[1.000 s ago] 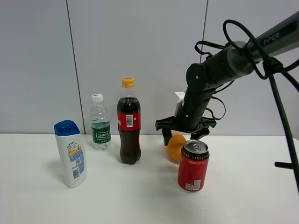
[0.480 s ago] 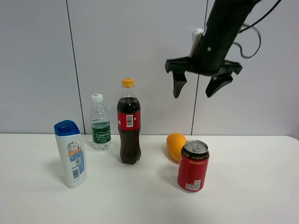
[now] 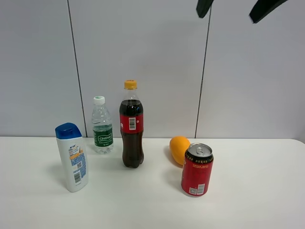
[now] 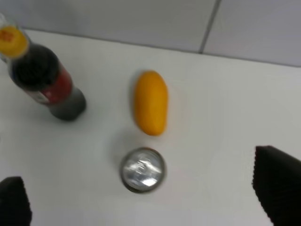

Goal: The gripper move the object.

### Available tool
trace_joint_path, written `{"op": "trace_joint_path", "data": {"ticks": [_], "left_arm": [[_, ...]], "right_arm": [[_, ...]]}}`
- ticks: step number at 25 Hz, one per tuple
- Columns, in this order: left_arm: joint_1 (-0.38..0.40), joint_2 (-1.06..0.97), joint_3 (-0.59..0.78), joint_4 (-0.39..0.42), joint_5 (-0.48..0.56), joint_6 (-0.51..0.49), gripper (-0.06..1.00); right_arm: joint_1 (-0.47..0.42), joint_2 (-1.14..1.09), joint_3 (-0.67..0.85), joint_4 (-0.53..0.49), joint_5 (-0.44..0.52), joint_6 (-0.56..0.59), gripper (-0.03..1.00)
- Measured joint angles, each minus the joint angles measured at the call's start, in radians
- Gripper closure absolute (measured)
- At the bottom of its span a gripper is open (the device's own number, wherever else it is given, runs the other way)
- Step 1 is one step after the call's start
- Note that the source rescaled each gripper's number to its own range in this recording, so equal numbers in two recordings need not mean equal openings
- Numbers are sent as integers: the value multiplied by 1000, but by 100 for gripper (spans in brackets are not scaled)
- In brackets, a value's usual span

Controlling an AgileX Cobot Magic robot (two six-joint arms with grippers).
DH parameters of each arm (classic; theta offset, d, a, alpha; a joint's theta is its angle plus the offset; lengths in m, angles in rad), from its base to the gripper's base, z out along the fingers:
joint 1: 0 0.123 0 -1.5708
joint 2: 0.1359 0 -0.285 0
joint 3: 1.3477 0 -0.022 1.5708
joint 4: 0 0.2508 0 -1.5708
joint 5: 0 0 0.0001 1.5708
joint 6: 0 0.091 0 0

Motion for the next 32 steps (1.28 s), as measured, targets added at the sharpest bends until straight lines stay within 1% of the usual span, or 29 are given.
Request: {"op": "trace_joint_path", "data": {"ticks": [1,3,5,9,13,15,17,20,21,23,26,29,32], "left_arm": [[0,0,0,0,0,0,-6],[0,0,0,0,0,0,-6],[0,0,0,0,0,0,-6],[0,0,0,0,0,0,-6],[0,0,0,0,0,0,-6],[0,0,0,0,0,0,-6],[0,0,0,0,0,0,-6],[0,0,0,0,0,0,-6],[0,0,0,0,0,0,-6],[0,0,0,0,0,0,-6],[0,0,0,0,0,0,-6],[0,0,0,0,0,0,-6],[0,0,0,0,0,0,-6]], "right_arm": [[12,-26,0,-36,21,1,0],[25,-72,0,-120,34,1,-2],[25,-121,-1,-162,37,1,-2],[25,-208,-1,-212,38,1,-3],[25,-285,-1,-287,38,-18,-3],[25,-326,-1,-312,39,-44,-3],[25,-362,-1,-317,39,-71,-3],[25,-417,40,-315,38,-146,-3],[25,-438,69,-302,39,-176,-3],[25,-476,138,-235,39,-219,-3],[25,-539,279,-56,39,-260,-3],[25,-609,450,164,39,-342,-3],[28,-700,648,322,34,-431,-3]]}}
